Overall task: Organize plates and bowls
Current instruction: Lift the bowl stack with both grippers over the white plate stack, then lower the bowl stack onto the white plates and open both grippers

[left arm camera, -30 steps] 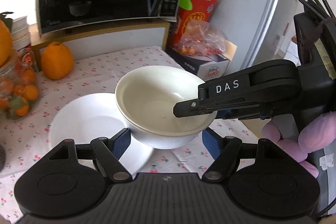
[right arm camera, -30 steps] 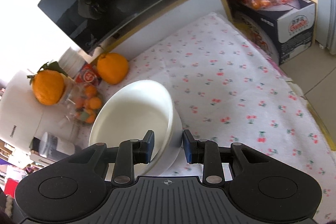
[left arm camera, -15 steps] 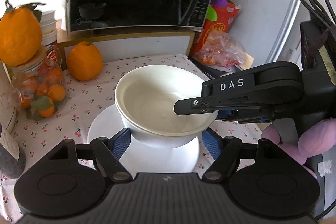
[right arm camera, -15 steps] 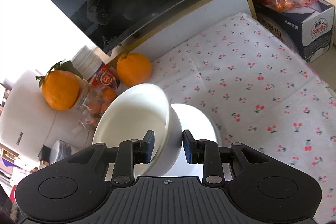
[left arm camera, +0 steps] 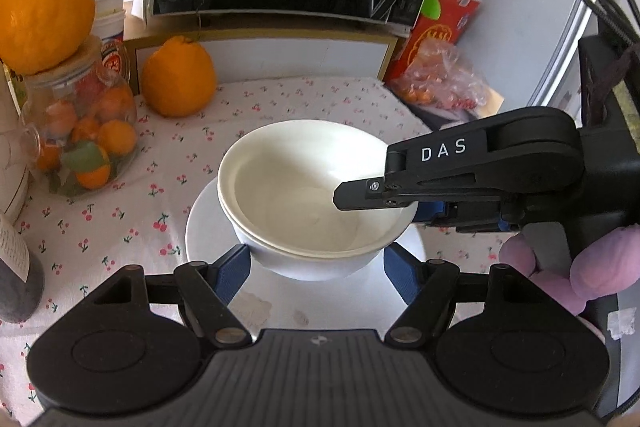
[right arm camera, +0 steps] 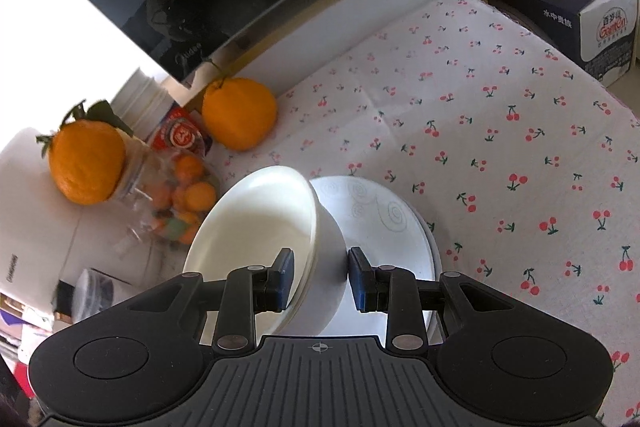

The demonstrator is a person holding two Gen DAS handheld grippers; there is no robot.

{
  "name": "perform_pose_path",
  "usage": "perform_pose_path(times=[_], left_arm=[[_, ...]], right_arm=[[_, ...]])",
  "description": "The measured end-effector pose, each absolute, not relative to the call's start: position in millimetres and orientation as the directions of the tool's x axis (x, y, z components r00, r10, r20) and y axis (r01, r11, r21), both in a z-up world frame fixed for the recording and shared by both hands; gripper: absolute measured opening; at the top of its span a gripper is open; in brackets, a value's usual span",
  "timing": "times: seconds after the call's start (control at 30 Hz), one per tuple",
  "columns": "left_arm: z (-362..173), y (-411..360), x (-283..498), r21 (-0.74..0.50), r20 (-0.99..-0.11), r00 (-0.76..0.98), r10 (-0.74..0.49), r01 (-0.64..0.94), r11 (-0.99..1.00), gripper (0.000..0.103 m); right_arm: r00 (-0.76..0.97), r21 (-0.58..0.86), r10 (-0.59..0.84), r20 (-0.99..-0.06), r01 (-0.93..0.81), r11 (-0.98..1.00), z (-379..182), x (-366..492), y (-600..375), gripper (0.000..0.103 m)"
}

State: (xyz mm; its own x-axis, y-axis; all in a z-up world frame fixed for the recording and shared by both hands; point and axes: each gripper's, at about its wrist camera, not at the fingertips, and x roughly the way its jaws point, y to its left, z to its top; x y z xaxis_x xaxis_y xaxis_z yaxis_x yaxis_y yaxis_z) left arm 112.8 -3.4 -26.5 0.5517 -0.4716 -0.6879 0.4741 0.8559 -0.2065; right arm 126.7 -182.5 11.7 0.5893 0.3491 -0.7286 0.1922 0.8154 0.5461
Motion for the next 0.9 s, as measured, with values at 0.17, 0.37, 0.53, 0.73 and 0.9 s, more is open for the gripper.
perform_pose_path(times=[0.17,0.37,0.53,0.73,0.9], left_arm=[[-34.2,-6.5,112.5,-0.173,-0.714,0.537,-0.449,0.486,0.857,0.069],[-36.6,-9.4,111.2,-0.137,-0.718,0.545,-0.434,0.500,0.855,0.069],[-40.1,-12.8,111.6,-0.122,-0.731,0.535,-0.423,0.508,0.853,0.069],[-38.9,-13.0,110.3,-0.115,-0.730,0.538,-0.421,0.510,0.852,0.076],[-38.0,-11.8,111.0,-0.112,-0.731,0.547,-0.408,0.493,0.863,0.090]], right_arm=[[0.575,0.526,0.342,-0.743,0.187,0.829,3.7,126.6,-179.9,0.029],[0.555,0.507,0.337,-0.760,0.183,0.842,-3.3,125.7,-177.3,0.029],[0.542,0.512,0.345,-0.766,0.190,0.838,-6.6,126.4,-177.9,0.028],[0.544,0.518,0.350,-0.763,0.190,0.834,-6.6,127.0,-178.2,0.032],[0.549,0.527,0.351,-0.759,0.200,0.826,-3.8,126.9,-181.2,0.045]])
